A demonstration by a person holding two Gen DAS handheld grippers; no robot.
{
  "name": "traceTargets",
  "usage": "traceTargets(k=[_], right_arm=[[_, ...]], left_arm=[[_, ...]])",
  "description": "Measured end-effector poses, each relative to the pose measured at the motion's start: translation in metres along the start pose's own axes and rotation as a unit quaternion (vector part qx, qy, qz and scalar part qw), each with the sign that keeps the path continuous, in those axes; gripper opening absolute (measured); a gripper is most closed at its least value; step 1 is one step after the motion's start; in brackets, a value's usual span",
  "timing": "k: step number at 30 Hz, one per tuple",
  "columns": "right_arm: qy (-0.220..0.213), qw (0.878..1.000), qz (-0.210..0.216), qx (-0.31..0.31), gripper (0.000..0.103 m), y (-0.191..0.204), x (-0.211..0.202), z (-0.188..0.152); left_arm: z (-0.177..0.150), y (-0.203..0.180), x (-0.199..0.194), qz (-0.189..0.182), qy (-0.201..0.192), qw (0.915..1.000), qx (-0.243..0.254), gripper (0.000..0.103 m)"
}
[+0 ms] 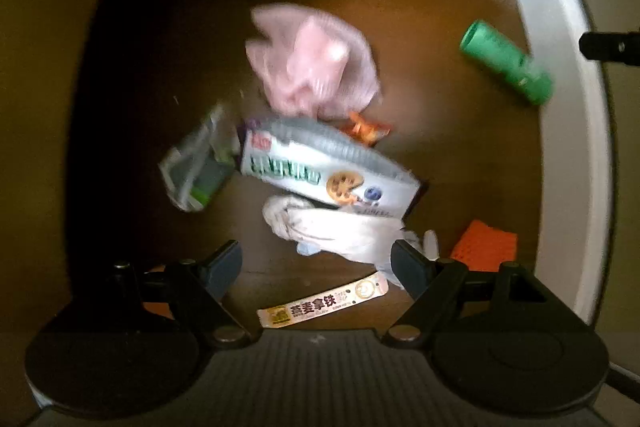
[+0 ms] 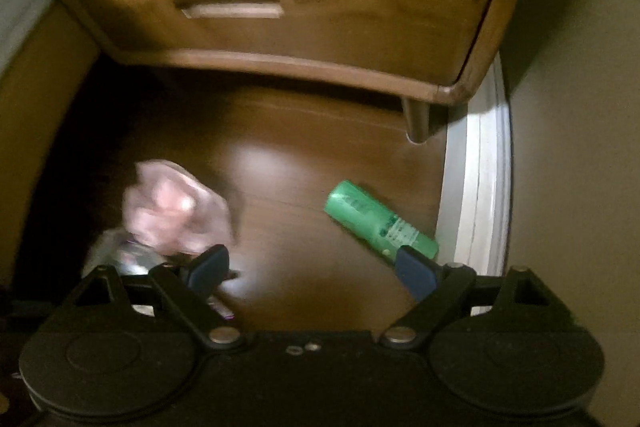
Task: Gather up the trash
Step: 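Lower both tools back down to the remaining floor trash, then grasp the white cloth with left tool while right tool grasps green bottle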
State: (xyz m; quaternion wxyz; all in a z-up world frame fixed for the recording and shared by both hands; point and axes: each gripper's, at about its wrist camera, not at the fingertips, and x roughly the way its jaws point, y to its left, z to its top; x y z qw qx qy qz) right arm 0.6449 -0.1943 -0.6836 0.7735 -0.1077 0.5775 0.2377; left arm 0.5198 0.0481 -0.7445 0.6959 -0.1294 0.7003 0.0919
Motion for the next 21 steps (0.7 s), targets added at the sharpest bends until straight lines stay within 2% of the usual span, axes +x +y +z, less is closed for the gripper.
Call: traceTargets(k=[4, 7, 12, 17, 21], right_arm=[[0.023, 0.999, -0.021, -0.025, 0.09, -0.015, 0.051, -0.001], [0.036, 0.999, -0.025, -0.032, 0.089, -0.025, 0.079, 0.0], [0.046, 0.997, -0.026, -0.064, 0.089, -0.028, 0.11, 0.005], [0.062, 0.991, -0.045, -0.112, 0.088, -0.027, 0.14, 0.011], [0.086, 0.983, -0.058, -0.149, 0.088, -0.024, 0.158, 0.009]], left_arm=[[-0.001, 0.028, 0.047, -0.019, 0.034, 0.997, -0.067, 0.081], [-0.002, 0.049, 0.071, -0.02, 0.044, 0.9936, -0.102, 0.081], [0.0, 0.061, 0.1, -0.02, 0.043, 0.9953, -0.084, 0.081], [0.0, 0.066, 0.119, -0.018, 0.042, 0.9962, -0.074, 0.081], [0.001, 0.071, 0.131, -0.039, 0.04, 0.9953, -0.079, 0.081]])
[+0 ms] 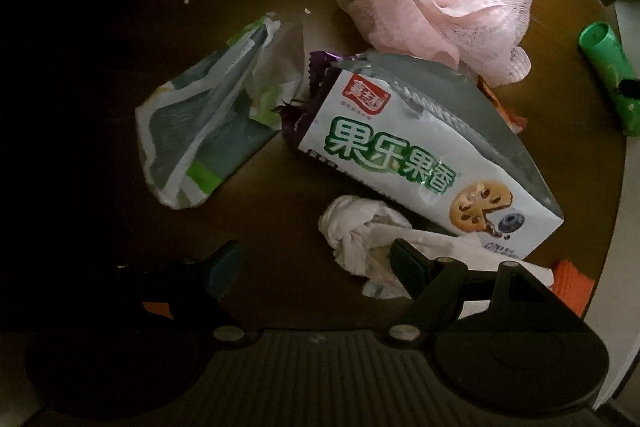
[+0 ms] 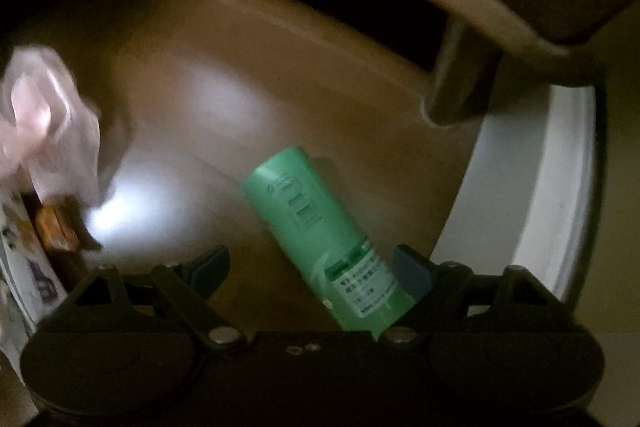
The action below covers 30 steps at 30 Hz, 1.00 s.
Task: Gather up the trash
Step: 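Grasp the white cloth with left tool while right tool grasps green bottle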
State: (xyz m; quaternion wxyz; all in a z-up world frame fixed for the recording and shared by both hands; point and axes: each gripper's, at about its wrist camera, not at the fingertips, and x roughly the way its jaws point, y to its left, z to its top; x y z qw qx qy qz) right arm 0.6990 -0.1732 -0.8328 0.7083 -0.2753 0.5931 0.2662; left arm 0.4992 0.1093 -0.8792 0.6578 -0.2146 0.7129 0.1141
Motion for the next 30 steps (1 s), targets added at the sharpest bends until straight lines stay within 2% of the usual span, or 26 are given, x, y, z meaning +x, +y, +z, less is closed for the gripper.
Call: traceTargets(k=[2, 4, 8, 9, 10, 11, 13, 18, 24, 25, 26, 27, 28, 30], right_arm=[[0.008, 1.0, -0.007, -0.02, 0.087, 0.004, 0.005, 0.0], [0.012, 0.999, -0.011, -0.029, 0.087, 0.007, 0.008, 0.0], [0.02, 0.999, -0.01, -0.037, 0.083, 0.013, 0.011, 0.001], [0.02, 0.999, -0.017, -0.041, 0.076, 0.016, 0.012, 0.002], [0.019, 0.998, -0.027, -0.044, 0.061, 0.019, 0.012, 0.003], [0.021, 0.998, -0.035, -0.045, 0.056, 0.02, 0.013, 0.004], [0.022, 0.998, -0.04, -0.041, 0.055, 0.023, 0.012, 0.004], [0.021, 0.999, -0.034, -0.016, 0.047, 0.031, 0.004, -0.002], [0.008, 0.996, -0.031, 0.083, 0.04, 0.047, -0.02, -0.029], [0.006, 0.995, -0.025, 0.099, 0.037, 0.051, -0.028, -0.035], [0.003, 0.994, -0.016, 0.111, 0.012, 0.055, -0.036, -0.039], [0.006, 0.992, -0.016, 0.127, 0.0, 0.06, -0.045, -0.044], [0.011, 0.99, -0.017, 0.141, 0.0, 0.062, -0.052, -0.046], [0.015, 0.987, 0.007, 0.159, 0.0, 0.067, -0.067, -0.053]], left_arm=[[0.001, 0.005, 0.006, -0.01, 0.0, 1.0, 0.0, 0.076], [0.001, 0.009, 0.011, -0.022, 0.007, 0.9997, -0.004, 0.06], [0.003, 0.009, 0.013, -0.035, 0.003, 0.9994, 0.001, 0.042], [0.003, 0.008, 0.014, -0.038, 0.003, 0.9993, 0.005, 0.036], [0.003, 0.007, 0.014, -0.039, 0.003, 0.9992, 0.008, 0.032], [0.004, 0.005, 0.015, -0.04, 0.002, 0.9991, 0.01, 0.032], [0.005, 0.003, 0.017, -0.044, -0.001, 0.999, 0.009, 0.023], [0.004, 0.001, 0.012, -0.031, -0.017, 0.9993, 0.008, 0.016], [0.0, -0.007, -0.005, 0.013, -0.035, 0.999, 0.024, 0.015], [-0.001, -0.01, -0.012, 0.017, -0.039, 0.9987, 0.027, 0.015], [-0.003, -0.013, -0.02, 0.019, -0.044, 0.9984, 0.03, 0.015], [-0.005, -0.017, -0.028, 0.02, -0.047, 0.9982, 0.032, 0.015], [-0.008, -0.02, -0.035, 0.022, -0.049, 0.998, 0.033, 0.015], [-0.01, -0.029, -0.053, 0.023, -0.053, 0.9978, 0.033, 0.014]])
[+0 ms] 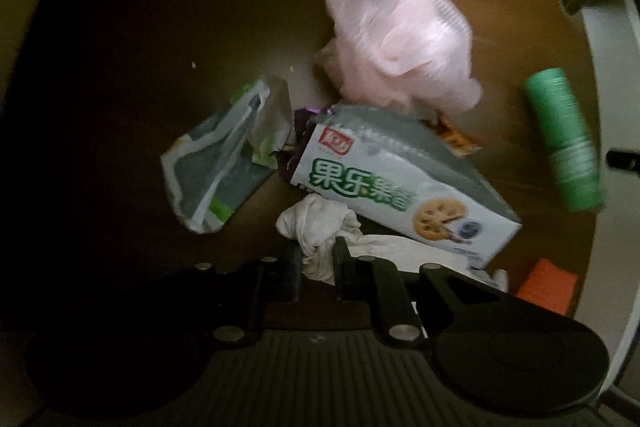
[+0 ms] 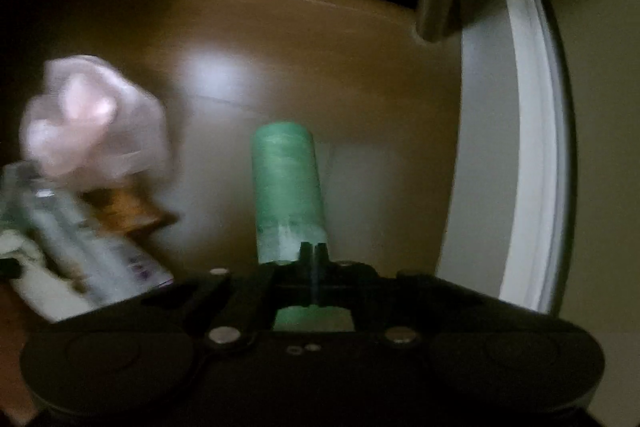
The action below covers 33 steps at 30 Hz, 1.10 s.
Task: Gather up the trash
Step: 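Grasp the white cloth with left tool while right tool grasps green bottle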
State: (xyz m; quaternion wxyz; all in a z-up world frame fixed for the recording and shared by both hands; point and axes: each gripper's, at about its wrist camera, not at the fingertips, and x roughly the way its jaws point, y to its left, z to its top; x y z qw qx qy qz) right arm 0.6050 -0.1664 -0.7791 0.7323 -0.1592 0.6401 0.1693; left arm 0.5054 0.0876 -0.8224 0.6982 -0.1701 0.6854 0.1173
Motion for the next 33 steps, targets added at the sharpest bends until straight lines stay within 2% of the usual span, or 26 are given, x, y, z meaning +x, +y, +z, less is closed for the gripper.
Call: traceTargets(k=[3, 5, 6, 8, 9, 12, 15, 17, 19, 23, 26, 33], right_arm=[[0.001, 1.0, 0.007, -0.013, 0.0, 0.003, -0.016, -0.009], [0.008, 0.999, 0.031, -0.015, 0.01, 0.0, -0.017, -0.009], [0.009, 0.999, 0.043, -0.018, 0.019, -0.001, -0.016, -0.009], [0.01, 0.997, 0.067, -0.021, 0.022, 0.001, -0.009, -0.006], [0.011, 0.997, 0.076, -0.021, 0.03, 0.004, -0.003, -0.002], [-0.002, 0.994, 0.109, -0.02, 0.038, 0.02, 0.01, 0.01], [-0.011, 0.991, 0.133, -0.021, 0.055, 0.043, 0.022, 0.021], [-0.013, 0.99, 0.138, -0.032, 0.055, 0.054, 0.03, 0.025], [-0.006, 0.991, 0.125, -0.048, 0.055, 0.063, 0.044, 0.028], [0.008, 0.992, 0.115, -0.054, 0.055, 0.064, 0.063, 0.028], [0.018, 0.993, 0.105, -0.058, 0.048, 0.064, 0.073, 0.028], [0.016, 0.993, 0.114, -0.033, 0.047, 0.058, 0.067, 0.028]], left_arm=[[-0.001, 0.004, -0.028, -0.002, -0.002, 1.0, 0.0, 0.015], [-0.003, -0.001, -0.042, -0.003, -0.008, 0.9999, 0.006, 0.014], [-0.002, -0.001, -0.048, -0.004, -0.012, 0.9999, 0.011, 0.015], [-0.003, -0.002, -0.054, -0.007, -0.018, 0.9997, 0.012, 0.014], [-0.002, -0.002, -0.054, -0.01, -0.02, 0.9997, 0.011, 0.015], [0.0, -0.005, -0.048, -0.017, -0.023, 0.9996, 0.01, 0.015], [0.0, -0.004, -0.039, -0.028, -0.024, 0.9993, 0.009, 0.014], [0.0, -0.004, -0.032, -0.034, -0.025, 0.9991, 0.01, 0.014], [-0.001, -0.005, -0.028, -0.039, -0.026, 0.9988, 0.01, 0.014], [-0.002, -0.004, -0.021, -0.048, -0.028, 0.9984, 0.011, 0.014], [-0.001, -0.003, -0.017, -0.049, -0.027, 0.9984, 0.009, 0.014], [0.0, -0.006, -0.024, -0.044, -0.031, 0.9985, 0.013, 0.014]])
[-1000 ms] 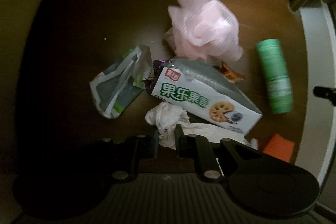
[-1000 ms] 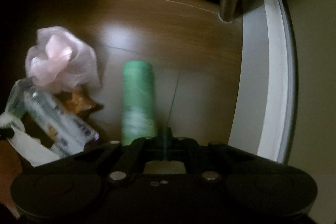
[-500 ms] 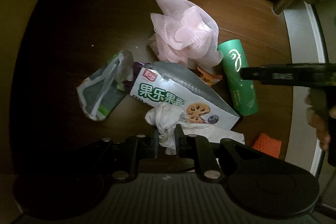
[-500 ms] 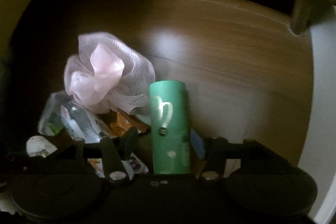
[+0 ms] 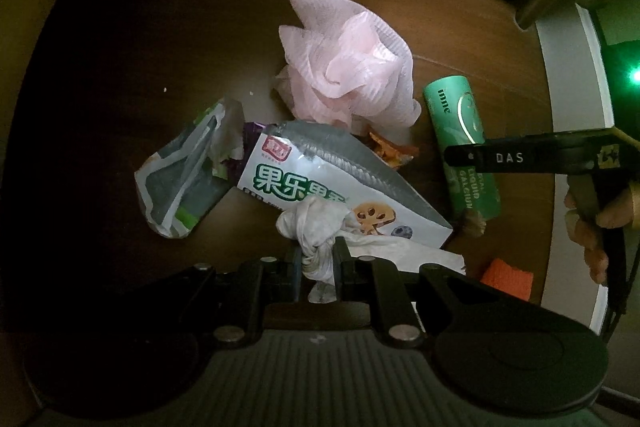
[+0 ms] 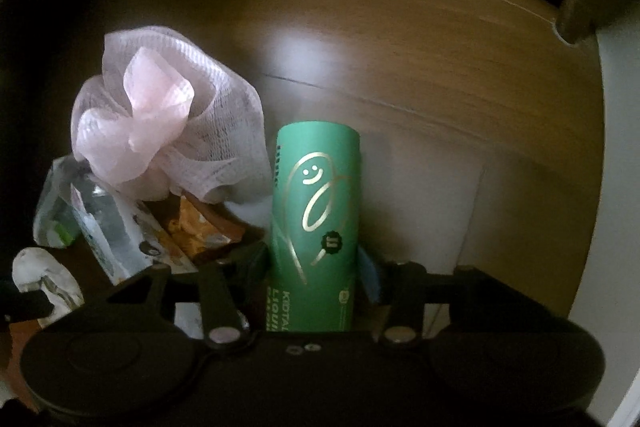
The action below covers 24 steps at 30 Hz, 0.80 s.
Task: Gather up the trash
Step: 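Grasp the white cloth with left tool while right tool grasps green bottle, then lift the white cloth and green bottle up to the teal wastebasket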
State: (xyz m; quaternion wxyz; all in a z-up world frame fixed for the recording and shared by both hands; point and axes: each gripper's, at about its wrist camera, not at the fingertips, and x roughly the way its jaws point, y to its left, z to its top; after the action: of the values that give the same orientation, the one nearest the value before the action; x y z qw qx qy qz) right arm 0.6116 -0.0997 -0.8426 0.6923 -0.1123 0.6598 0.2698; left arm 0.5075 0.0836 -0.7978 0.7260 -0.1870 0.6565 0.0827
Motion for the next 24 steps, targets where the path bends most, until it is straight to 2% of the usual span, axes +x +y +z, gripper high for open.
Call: traceTargets(k=[5, 10, 14, 18, 24], right_arm=[[-0.011, 1.0, -0.004, 0.023, 0.047, 0.001, -0.041, -0.008], [-0.034, 0.998, 0.002, 0.057, 0.047, 0.004, -0.126, -0.012], [-0.063, 0.994, 0.014, 0.083, 0.047, 0.006, -0.211, -0.008], [-0.1, 0.989, 0.021, 0.106, 0.047, 0.005, -0.314, 0.001], [-0.17, 0.979, 0.026, 0.107, 0.047, 0.021, -0.468, 0.035]], left_arm=[[0.005, -0.008, -0.026, 0.002, -0.003, 1.0, -0.007, 0.014], [0.017, -0.029, -0.081, -0.002, -0.011, 0.9999, 0.0, 0.014], [0.034, -0.047, -0.151, -0.014, -0.029, 0.9994, 0.015, 0.015], [0.056, -0.062, -0.237, -0.024, -0.058, 0.9976, 0.029, 0.015], [0.097, -0.075, -0.374, -0.039, -0.112, 0.992, 0.043, 0.015]])
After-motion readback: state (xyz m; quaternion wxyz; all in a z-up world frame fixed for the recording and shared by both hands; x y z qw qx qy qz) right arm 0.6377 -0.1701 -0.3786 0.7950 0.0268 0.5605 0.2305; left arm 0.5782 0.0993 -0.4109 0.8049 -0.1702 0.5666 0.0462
